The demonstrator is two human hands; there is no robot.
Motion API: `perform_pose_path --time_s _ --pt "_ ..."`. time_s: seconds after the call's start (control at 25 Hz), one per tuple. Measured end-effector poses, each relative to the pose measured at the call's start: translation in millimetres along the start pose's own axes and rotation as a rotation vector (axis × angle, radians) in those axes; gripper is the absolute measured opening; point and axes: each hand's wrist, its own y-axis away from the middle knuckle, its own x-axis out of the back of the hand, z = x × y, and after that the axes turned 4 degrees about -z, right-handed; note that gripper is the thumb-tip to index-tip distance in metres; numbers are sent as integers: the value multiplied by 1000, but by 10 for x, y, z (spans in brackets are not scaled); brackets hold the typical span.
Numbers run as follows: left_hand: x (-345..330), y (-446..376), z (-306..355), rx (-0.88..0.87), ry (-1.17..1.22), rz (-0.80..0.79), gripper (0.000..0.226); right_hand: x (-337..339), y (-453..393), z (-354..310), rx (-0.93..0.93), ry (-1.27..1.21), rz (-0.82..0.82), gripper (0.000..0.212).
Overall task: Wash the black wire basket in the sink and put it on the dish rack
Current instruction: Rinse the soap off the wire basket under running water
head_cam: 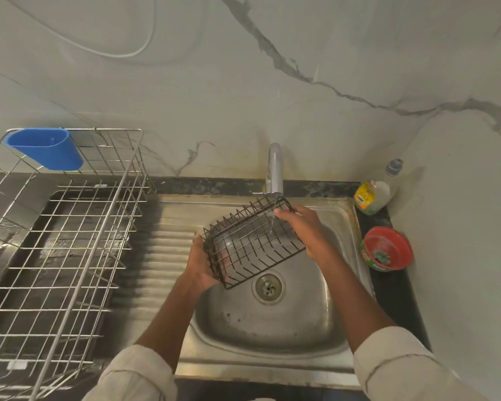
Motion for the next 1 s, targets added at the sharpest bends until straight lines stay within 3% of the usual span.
perform_pose_path --time_s 0.2,0.4,0.52,0.72,0.88,1.0 --pt "-103 5 -151 181 103 27 90 -2 105 -79 213 182 -20 33" --pt "-353 -18 -142 145 231 -70 81 237 271 40 324 345 -62 43" --pt "-642 -47 -118 87 216 -93 60 452 428 198 306 344 44 45" --pt "-1059 -66 -134 86 187 -140 72 620 767 495 322 214 228 68" --pt "-1213 -17 -185 77 -5 -178 66 769 937 688 235 114 269 101" --pt "-1149 -19 -240 72 -241 -260 79 852 991 691 162 106 333 100"
